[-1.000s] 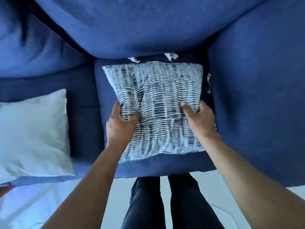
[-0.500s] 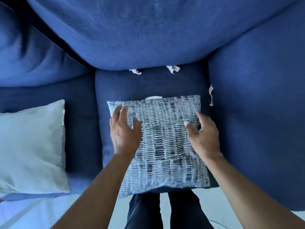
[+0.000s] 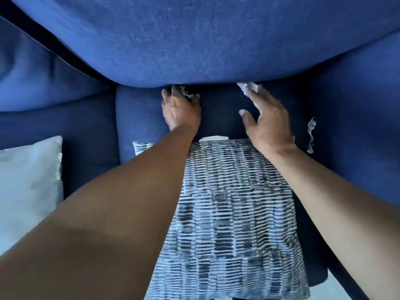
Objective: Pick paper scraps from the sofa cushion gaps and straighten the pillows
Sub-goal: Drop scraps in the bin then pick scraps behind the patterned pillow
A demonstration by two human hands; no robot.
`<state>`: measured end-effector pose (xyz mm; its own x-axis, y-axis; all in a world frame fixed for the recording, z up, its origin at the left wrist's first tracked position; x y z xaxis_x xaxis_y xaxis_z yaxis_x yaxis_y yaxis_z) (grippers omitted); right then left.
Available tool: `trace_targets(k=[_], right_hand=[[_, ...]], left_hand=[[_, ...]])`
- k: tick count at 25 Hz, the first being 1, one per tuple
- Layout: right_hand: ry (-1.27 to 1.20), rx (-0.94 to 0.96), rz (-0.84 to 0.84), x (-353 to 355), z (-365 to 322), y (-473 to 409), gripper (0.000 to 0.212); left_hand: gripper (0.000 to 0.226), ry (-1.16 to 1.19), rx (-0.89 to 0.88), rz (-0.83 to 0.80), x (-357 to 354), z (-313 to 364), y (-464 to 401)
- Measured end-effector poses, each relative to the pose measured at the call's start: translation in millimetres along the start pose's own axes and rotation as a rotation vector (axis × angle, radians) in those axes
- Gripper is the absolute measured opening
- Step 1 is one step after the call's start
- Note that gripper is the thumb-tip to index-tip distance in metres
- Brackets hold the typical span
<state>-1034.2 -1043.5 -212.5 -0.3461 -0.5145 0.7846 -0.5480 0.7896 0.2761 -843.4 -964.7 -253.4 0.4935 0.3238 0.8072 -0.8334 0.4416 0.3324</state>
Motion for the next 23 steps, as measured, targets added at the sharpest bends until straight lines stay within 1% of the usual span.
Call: trace_targets(k=[3,5,9,11,14,16,18,20,21,23], right_hand=[[0.026,0.044,0.067,-17,12,-22,0.057],[0.076,0.044,0.085,-31,16,-36,0.053],[0.196,0.083,0.196,-55,18,-63,0.033],[0.249,0.106,0.232,-62,22,-71,0.028],[0.292,0.130,0.214,-68,26,-76,0.035],[0.268,0.098,0.209,-63,23,-77,0.036],[0.262,0.035,0.152,-54,22,-69,0.033],[0.340,-0.016,-0.011,-44,19,-56,0.033],[0.380,-0.028,-0.088,-40,18,-51,0.034],[0.410,-0.044,-0.196,-23,7,-34,0.035]], left_hand=[[0.035,0.010,-0.051,0.127,-16,-15,-11],[0.029,-0.002,-0.068,0.187,-25,-24,-14],[0.028,-0.018,-0.115,0.215,-37,-29,-18],[0.028,-0.008,-0.133,0.226,-42,-32,-18],[0.024,0.007,-0.147,0.259,-44,-36,-16],[0.021,0.013,-0.147,0.269,-39,-33,-16],[0.023,0.001,-0.141,0.216,-27,-27,-12],[0.021,-0.067,-0.112,0.126,-10,-20,-8],[0.019,-0.122,-0.103,0.070,-3,-19,-6],[0.021,-0.251,-0.146,-0.083,17,-9,11]])
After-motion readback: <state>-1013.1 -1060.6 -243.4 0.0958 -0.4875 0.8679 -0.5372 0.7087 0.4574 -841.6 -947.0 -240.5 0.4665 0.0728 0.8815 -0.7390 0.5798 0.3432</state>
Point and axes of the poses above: each hand's wrist, its own y-axis away from the middle knuckle, its own x-axis out of the back of the hand, z = x × y, the point moved 2 cm from there along -y, towards the middle knuckle, and after that the axes turned 2 degrees about y, right-handed, at the moved point
